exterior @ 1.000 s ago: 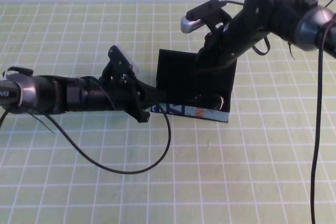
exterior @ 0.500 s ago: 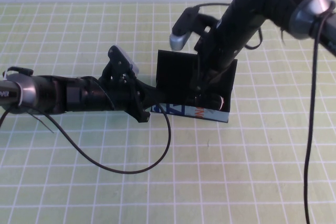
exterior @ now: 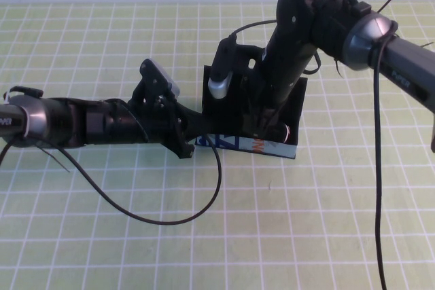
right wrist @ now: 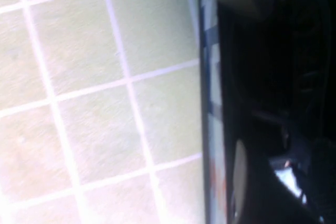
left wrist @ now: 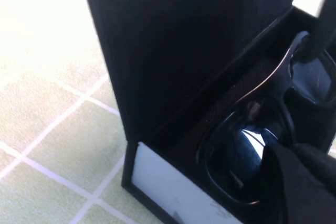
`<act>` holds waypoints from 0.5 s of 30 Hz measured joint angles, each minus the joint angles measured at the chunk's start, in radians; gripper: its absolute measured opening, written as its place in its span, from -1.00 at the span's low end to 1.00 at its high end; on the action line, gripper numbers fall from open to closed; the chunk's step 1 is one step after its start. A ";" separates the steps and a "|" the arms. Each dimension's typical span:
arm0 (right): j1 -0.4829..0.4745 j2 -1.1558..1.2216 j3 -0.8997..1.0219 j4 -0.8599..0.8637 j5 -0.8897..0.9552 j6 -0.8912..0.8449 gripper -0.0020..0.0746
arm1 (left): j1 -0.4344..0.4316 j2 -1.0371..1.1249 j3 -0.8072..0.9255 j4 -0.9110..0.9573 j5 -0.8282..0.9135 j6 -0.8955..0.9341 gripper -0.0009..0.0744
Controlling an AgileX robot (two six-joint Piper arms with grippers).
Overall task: Take glasses out of glasses case
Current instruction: Pick up the glasses from the glasses case
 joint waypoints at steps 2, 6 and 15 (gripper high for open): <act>0.000 0.012 0.000 0.000 -0.024 0.000 -0.41 | 0.000 0.000 0.000 0.000 0.000 0.000 -0.99; 0.000 0.035 0.000 -0.004 -0.057 0.000 -0.41 | 0.000 0.000 0.000 0.000 0.000 0.000 -0.99; 0.000 0.043 -0.001 -0.026 -0.088 0.000 -0.41 | 0.000 0.000 0.000 0.000 0.000 0.000 -0.99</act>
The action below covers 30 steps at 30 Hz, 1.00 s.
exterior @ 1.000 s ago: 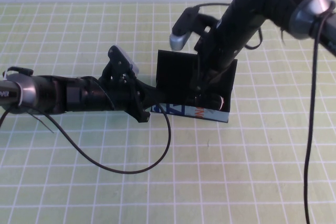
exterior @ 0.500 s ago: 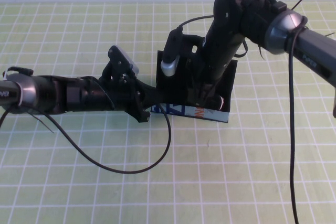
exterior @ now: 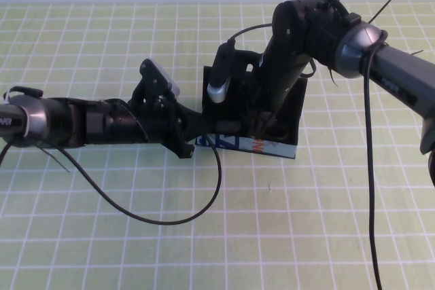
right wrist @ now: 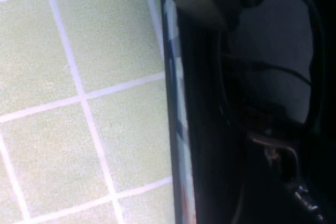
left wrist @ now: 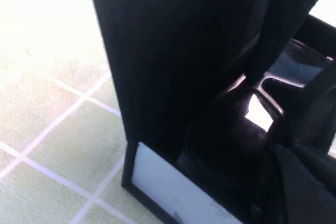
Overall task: Take glasses out of glasses case
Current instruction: Pick up the glasses from the glasses case
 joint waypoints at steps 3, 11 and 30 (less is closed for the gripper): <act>0.000 0.000 0.000 -0.004 0.000 0.000 -0.41 | 0.000 0.000 0.000 0.000 0.000 0.000 -0.99; 0.002 0.000 0.000 -0.009 0.016 0.000 -0.29 | 0.000 0.000 0.000 0.000 0.000 0.000 -0.99; 0.002 0.009 -0.032 -0.019 0.029 0.026 0.02 | 0.000 0.000 0.000 0.000 0.000 0.000 -0.99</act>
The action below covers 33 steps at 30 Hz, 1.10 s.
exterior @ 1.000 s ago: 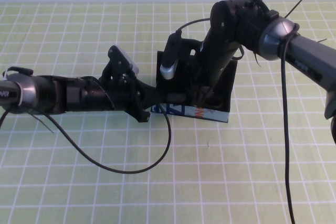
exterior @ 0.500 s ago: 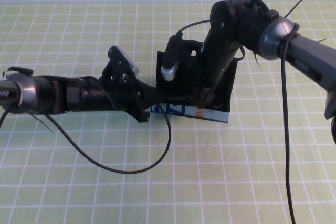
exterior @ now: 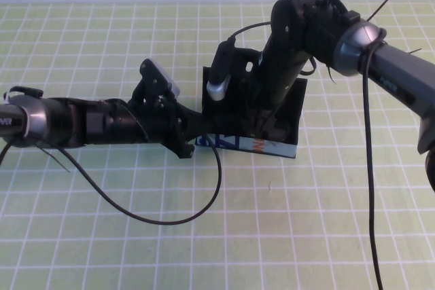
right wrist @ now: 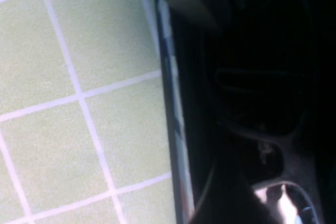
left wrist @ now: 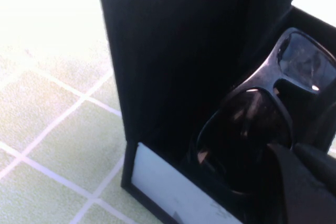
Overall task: Take glasses out of glasses case
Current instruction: Pick up the glasses from the glasses case
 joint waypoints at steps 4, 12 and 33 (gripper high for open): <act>0.000 0.008 0.000 0.000 0.002 0.002 0.02 | 0.000 0.000 0.000 0.000 0.000 0.000 -0.99; 0.000 0.017 0.000 -0.003 -0.005 0.002 0.02 | 0.000 0.000 0.000 0.000 0.000 0.000 -0.99; -0.019 0.029 -0.004 0.005 -0.021 -0.001 -0.47 | 0.000 0.000 0.000 0.000 0.001 -0.003 -0.99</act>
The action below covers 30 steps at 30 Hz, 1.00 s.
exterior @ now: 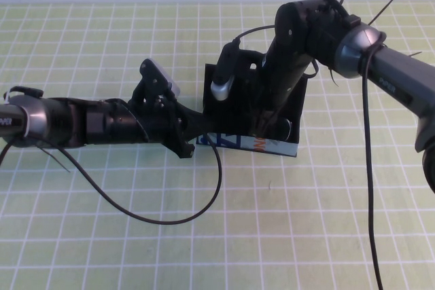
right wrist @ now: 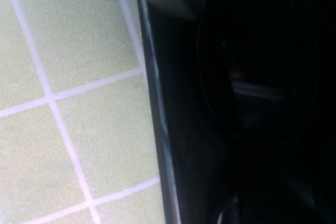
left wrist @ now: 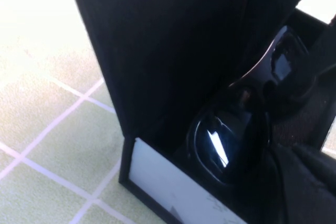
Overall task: Take glasses out of glasses case
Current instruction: Pick up the glasses from the glasses case
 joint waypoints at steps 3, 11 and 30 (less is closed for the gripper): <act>0.000 0.000 -0.002 0.002 0.000 0.000 -0.53 | 0.000 0.000 0.000 0.000 0.000 0.000 -0.99; 0.000 -0.002 -0.006 0.013 0.014 0.000 -0.77 | 0.000 0.000 0.000 0.000 0.000 0.000 -0.99; -0.001 -0.055 -0.164 -0.017 0.142 0.170 -0.94 | 0.000 -0.007 0.000 0.012 0.038 -0.028 -0.99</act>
